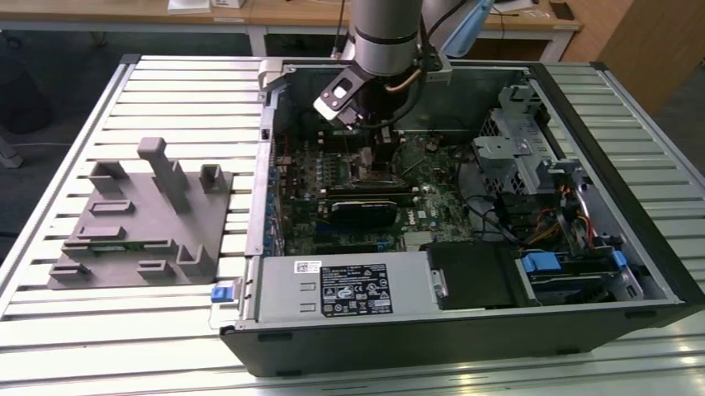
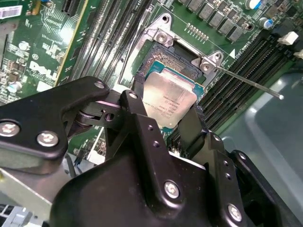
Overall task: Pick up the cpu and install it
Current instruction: 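Place the cpu into insertion slot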
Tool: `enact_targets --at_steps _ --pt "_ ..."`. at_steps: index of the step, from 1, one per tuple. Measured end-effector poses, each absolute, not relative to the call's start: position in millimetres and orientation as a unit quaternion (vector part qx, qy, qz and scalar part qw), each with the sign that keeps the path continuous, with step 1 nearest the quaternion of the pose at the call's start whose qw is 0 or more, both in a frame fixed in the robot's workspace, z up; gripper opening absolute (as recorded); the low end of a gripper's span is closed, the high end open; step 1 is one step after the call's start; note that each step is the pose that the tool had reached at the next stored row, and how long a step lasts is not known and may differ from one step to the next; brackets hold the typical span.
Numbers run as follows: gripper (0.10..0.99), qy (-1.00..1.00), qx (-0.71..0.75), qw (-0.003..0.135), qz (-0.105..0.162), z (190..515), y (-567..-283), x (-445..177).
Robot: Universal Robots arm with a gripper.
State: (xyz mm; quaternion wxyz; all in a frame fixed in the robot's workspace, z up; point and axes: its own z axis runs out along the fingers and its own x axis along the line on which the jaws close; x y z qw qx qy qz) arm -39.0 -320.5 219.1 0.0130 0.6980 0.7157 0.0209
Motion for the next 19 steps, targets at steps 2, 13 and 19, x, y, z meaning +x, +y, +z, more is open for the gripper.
enact_targets --at_steps 2,13,19 --pt "0.541 0.714 0.700 0.013 0.021 216 -320 -39" --pt "0.541 0.712 0.702 0.013 0.021 204 -321 -41" --pt "0.541 0.709 0.705 0.013 0.021 200 -321 -41"
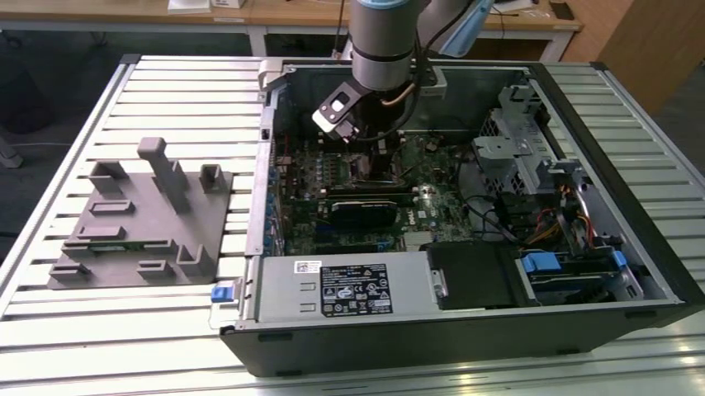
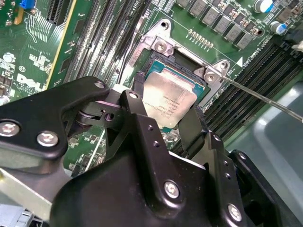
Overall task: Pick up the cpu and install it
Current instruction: 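Place the cpu into insertion slot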
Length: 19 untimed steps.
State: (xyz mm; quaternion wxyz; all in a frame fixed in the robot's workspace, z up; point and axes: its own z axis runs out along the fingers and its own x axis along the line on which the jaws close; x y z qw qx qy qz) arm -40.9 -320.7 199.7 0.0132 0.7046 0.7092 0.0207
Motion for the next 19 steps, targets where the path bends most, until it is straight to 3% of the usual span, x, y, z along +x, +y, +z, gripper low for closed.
enact_targets --at_steps 19 --pt "0.541 0.708 0.706 0.013 0.021 193.3 -320.8 -40.9"
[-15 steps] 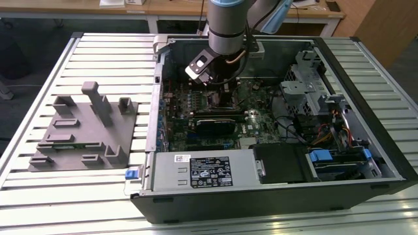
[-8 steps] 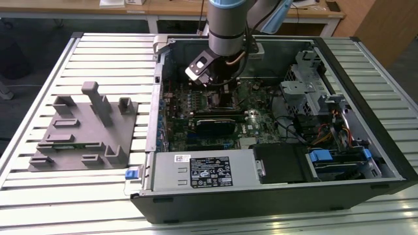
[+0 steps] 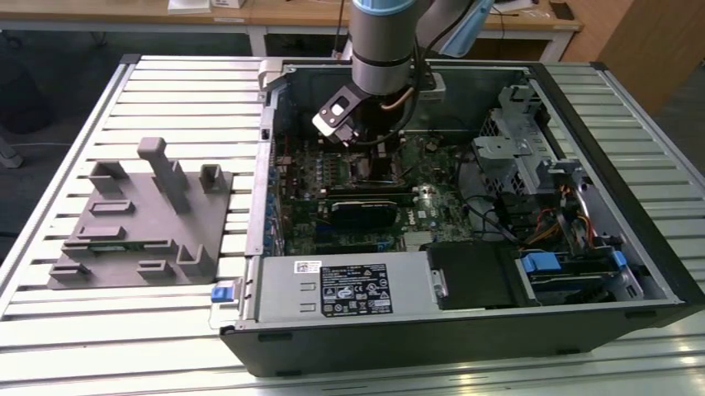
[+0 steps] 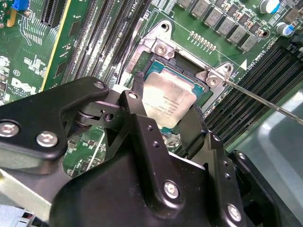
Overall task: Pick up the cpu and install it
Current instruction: 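Place the cpu into insertion slot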
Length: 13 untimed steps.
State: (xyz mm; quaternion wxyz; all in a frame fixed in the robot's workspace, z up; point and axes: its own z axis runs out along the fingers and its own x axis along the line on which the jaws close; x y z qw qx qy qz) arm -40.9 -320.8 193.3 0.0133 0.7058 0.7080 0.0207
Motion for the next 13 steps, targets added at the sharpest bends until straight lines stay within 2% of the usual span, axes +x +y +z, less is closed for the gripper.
enact_targets --at_steps 5,7,8,13 --pt "0.541 0.708 0.706 0.013 0.021 193.2 -320.7 -40.9" --pt "0.553 0.708 0.706 0.013 0.021 193.2 -320.8 -40.9" --pt "0.612 0.708 0.706 0.013 0.021 193.1 -320.7 -40.9" --pt "0.612 0.708 0.706 0.012 0.022 192.2 -320.2 -40.8"
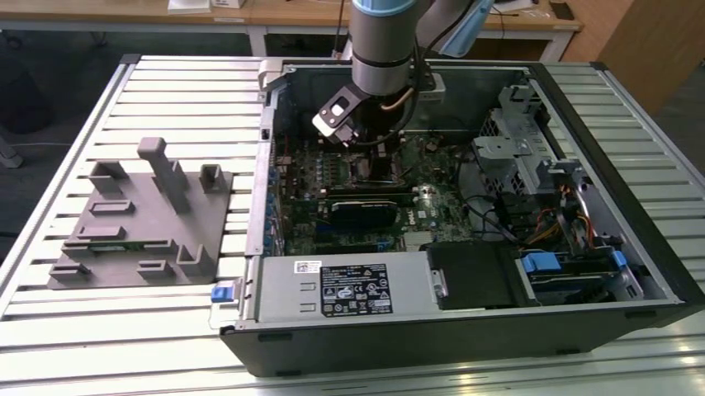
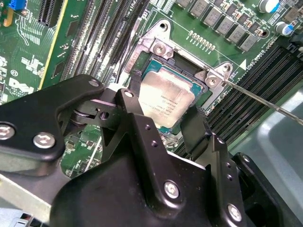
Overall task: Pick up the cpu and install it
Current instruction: 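Place the cpu into insertion slot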
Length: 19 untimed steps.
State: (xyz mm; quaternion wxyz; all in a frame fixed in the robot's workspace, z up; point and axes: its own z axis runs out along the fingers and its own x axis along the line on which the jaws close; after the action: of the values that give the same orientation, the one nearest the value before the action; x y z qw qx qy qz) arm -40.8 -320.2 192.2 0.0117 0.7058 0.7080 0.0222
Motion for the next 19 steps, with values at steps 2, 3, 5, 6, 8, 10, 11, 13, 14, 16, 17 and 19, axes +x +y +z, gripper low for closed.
enact_targets --at_steps 2,3,5,6,8,10,11,13,14,16,17,19 --pt "0.612 0.708 0.706 0.010 0.024 191.6 -319.7 -40.8" --pt "0.612 0.708 0.706 0.010 0.024 191.3 -319.6 -40.9" --pt "0.612 0.708 0.706 0.010 0.024 191.1 -319.6 -40.9" --pt "0.612 0.708 0.706 0.010 0.024 191.1 -319.6 -40.9" --pt "0.612 0.708 0.706 0.010 0.024 191.1 -319.6 -40.9" --pt "0.612 0.708 0.706 0.010 0.024 192.4 -319.6 -40.8" --pt "0.612 0.708 0.706 0.010 0.024 193.6 -319.6 -40.8" --pt "0.612 0.708 0.706 0.010 0.024 195.8 -319.6 -40.9" --pt "0.612 0.708 0.706 0.010 0.024 195.7 -319.6 -40.8" --pt "0.612 0.708 0.706 0.010 0.024 195.0 -319.9 -40.8" --pt "0.612 0.708 0.706 0.010 0.024 194.4 -320.0 -40.9" --pt "0.612 0.708 0.706 0.010 0.024 193.0 -320.1 -40.9"
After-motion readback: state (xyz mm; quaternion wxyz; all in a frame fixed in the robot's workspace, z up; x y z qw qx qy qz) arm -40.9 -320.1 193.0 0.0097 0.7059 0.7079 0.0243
